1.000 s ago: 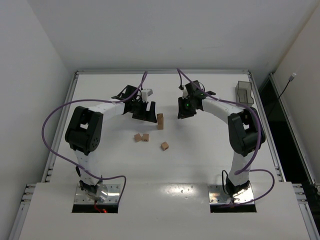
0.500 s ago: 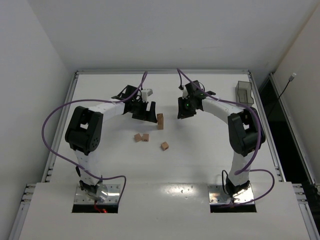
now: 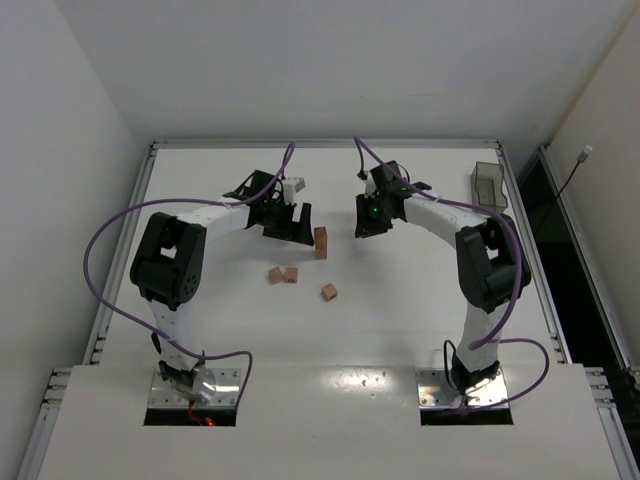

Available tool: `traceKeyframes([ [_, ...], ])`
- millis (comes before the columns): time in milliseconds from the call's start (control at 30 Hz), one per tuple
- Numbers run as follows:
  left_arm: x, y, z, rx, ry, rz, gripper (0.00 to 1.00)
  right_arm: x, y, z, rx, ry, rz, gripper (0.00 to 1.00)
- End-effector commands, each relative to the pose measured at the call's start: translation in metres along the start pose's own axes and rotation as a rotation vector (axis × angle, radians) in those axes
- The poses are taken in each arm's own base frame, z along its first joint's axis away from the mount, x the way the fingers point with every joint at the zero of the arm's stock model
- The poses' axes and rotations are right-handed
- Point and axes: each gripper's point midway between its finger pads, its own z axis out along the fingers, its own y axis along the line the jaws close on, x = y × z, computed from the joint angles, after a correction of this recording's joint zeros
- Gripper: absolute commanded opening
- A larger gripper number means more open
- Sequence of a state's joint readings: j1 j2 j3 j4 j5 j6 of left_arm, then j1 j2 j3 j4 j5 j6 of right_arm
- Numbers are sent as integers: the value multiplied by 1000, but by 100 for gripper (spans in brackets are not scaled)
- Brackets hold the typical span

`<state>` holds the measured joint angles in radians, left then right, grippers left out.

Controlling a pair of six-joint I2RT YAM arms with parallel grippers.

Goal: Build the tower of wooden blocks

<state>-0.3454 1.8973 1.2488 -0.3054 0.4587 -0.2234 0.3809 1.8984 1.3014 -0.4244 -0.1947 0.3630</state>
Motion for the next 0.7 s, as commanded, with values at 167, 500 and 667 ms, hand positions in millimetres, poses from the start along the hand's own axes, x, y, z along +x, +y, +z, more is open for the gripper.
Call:
traceKeyframes([
  [167,-21,-8,-8,-12,-60,22,78,-16,7,-10,-30,-57,-11,19],
  [500,-5,31,-72,-208,-167,56,35,-23,-6,-44,55,-139,-163,24],
  [667,4,29,-117,-218,-243,75,63,-22,-15,-86,67,-200,-302,74],
])
